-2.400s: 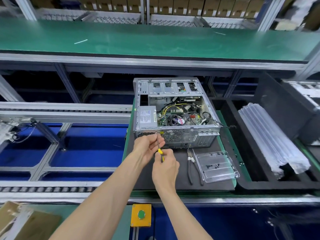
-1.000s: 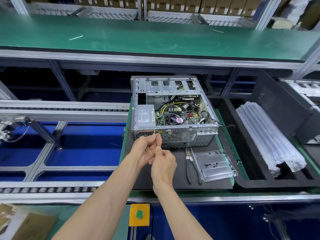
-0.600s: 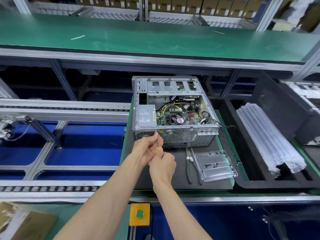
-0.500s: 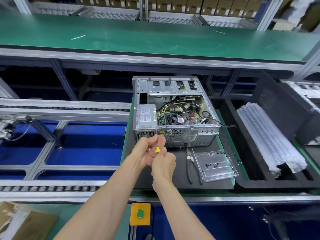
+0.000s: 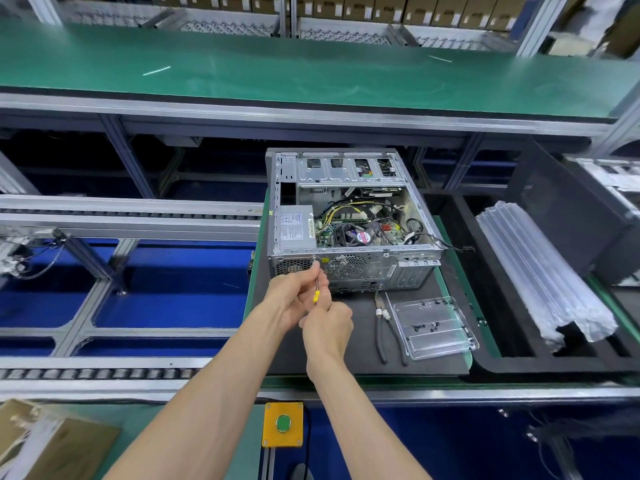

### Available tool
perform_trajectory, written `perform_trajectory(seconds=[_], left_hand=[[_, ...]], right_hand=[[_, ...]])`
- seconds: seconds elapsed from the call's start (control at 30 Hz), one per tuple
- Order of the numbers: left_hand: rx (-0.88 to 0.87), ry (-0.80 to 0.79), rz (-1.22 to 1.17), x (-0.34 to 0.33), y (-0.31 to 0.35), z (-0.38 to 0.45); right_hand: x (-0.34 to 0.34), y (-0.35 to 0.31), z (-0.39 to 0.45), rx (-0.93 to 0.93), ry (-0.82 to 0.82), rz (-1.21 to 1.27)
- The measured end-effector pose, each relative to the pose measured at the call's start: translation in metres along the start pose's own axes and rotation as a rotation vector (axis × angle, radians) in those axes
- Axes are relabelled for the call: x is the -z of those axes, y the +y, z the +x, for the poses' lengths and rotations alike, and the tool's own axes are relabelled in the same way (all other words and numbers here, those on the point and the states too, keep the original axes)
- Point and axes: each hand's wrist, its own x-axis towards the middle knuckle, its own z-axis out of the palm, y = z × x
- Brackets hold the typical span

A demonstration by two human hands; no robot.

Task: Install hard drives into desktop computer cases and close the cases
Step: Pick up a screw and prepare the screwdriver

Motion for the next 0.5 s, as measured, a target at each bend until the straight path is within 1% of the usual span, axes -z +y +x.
perform_trajectory(seconds=[0.07, 0.13, 0.17, 0.33, 0.43, 0.5], left_hand=[[0.05, -0.059, -0.022, 0.001, 0.0, -0.002], [0.061, -0.058, -0.043, 0.0, 0.003, -0.002], [0.051, -0.044, -0.05, -0.001, 0.004, -0.003], [0.005, 0.006, -0.018, -0.008, 0.005, -0.007], [-0.012, 0.062, 0.01, -0.009, 0.005, -0.007], [-0.03, 0.084, 0.04, -0.009, 0.005, -0.006]], right_hand=[[-0.002, -0.004, -0.002, -0.069, -0.032, 0.132], [-0.002, -0.004, -0.004, -0.108, -0.03, 0.231], [-0.002, -0.003, -0.005, -0.105, -0.025, 0.237], [0.002, 0.002, 0.0, -0.009, 0.056, 0.138], [0.005, 0.003, 0.003, 0.078, 0.079, 0.099], [0.006, 0.003, 0.003, 0.096, 0.088, 0.058]])
